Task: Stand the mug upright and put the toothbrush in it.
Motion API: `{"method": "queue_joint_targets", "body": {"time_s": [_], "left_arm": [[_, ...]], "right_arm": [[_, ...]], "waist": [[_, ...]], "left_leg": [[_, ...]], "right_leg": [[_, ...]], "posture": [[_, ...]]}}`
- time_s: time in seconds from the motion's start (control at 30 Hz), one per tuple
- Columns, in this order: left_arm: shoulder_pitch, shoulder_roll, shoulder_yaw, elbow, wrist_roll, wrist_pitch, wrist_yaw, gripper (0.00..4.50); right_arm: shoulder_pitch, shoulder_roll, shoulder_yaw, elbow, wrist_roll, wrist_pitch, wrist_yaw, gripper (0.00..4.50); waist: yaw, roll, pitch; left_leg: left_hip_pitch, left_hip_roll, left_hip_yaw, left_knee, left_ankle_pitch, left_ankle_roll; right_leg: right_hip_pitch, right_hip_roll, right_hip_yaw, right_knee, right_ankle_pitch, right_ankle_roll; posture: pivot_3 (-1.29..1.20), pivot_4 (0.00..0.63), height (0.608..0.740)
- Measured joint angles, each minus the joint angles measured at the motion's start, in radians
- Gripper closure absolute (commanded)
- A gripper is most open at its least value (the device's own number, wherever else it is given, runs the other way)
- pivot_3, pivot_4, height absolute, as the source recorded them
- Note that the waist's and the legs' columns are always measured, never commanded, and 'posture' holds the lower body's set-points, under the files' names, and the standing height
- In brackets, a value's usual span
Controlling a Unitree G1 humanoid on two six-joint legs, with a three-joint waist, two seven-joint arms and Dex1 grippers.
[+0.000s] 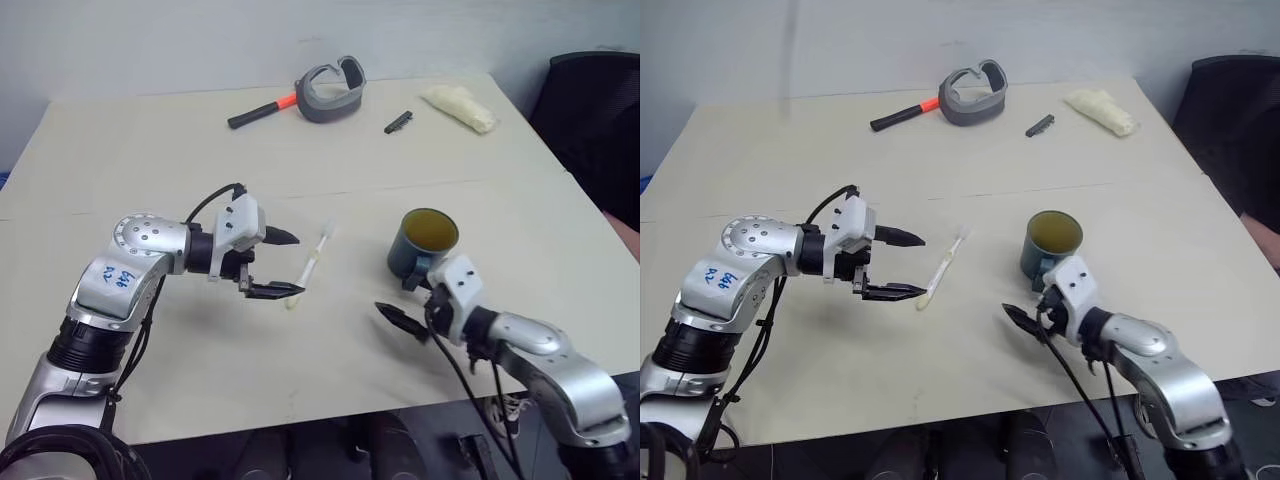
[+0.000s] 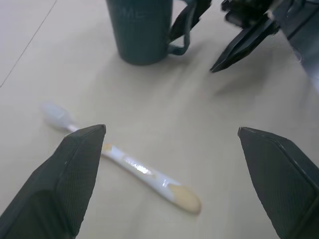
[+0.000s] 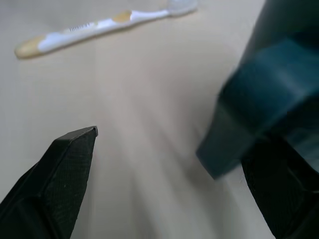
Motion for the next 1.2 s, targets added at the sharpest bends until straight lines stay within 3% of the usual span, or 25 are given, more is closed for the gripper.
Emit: {"method": "queue_joint_targets", "body": {"time_s": [0.3,0.47,0.5,0.63,0.83,1.07,1.2], "left_arm": [[-0.064,-0.036,-0.084,0.028,0.092,0.211,0.142,0.0],[-0.117,-0.143,-0.161,0.117,0.165,0.237,0.213,0.0],[-0.148,-0.186,-0.179,0.147,0.174,0.247,0.229,0.0],[-0.223,-0.259,-0.217,0.228,0.214,0.266,0.267,0.0],[-0.301,-0.327,-0.228,0.403,0.279,0.311,0.327,0.0],[-0.33,-0.41,-0.231,0.443,0.286,0.336,0.329,0.0],[-0.348,-0.424,-0.225,0.482,0.297,0.342,0.345,0.88]], "right_arm": [[0.187,-0.141,-0.326,-0.11,0.109,0.038,0.125,0.01],[0.249,-0.172,-0.491,-0.168,0.179,0.026,0.211,0.01],[0.244,-0.173,-0.52,-0.184,0.2,0.027,0.213,0.01],[0.215,-0.172,-0.542,-0.204,0.248,0.048,0.174,0.01],[0.226,-0.169,-0.547,-0.254,0.303,0.061,0.142,0.01],[0.194,-0.196,-0.582,-0.323,0.468,0.06,0.14,0.01],[0.188,-0.208,-0.582,-0.324,0.501,0.06,0.121,0.0]], "waist": [[0.011,-0.001,0.0],[0.011,-0.003,0.001],[0.009,-0.003,0.001],[-0.005,-0.004,0.001],[0.013,-0.005,0.002],[0.013,-0.005,0.002],[0.013,-0.005,0.002]], "left_leg": [[0.001,0.0,-0.001,0.0,0.0,0.0],[0.0,0.0,-0.002,0.0,-0.001,0.001],[0.0,-0.002,-0.017,0.0,-0.002,0.007],[-0.004,-0.015,-0.046,-0.001,0.008,0.009],[0.001,-0.015,-0.043,0.0,0.009,0.009],[-0.001,-0.015,-0.04,0.0,0.009,0.008],[-0.001,-0.015,-0.039,0.0,0.007,0.01]], "right_leg": [[0.002,0.0,0.0,0.0,0.0,0.0],[0.008,-0.001,0.0,0.0,0.0,0.001],[0.013,-0.005,-0.007,-0.001,0.0,0.001],[0.023,-0.023,-0.034,-0.001,-0.002,0.004],[0.022,-0.021,-0.03,-0.005,-0.001,0.003],[0.019,-0.02,-0.028,-0.002,0.0,0.004],[0.019,-0.02,-0.027,-0.003,0.0,0.004]], "posture": [[0.0,0.15,0.74],[0.0,0.15,0.74],[0.0,0.15,0.74],[0.0,0.15,0.74],[0.0,0.15,0.74],[0.0,0.15,0.74],[0.0,0.15,0.74]]}}
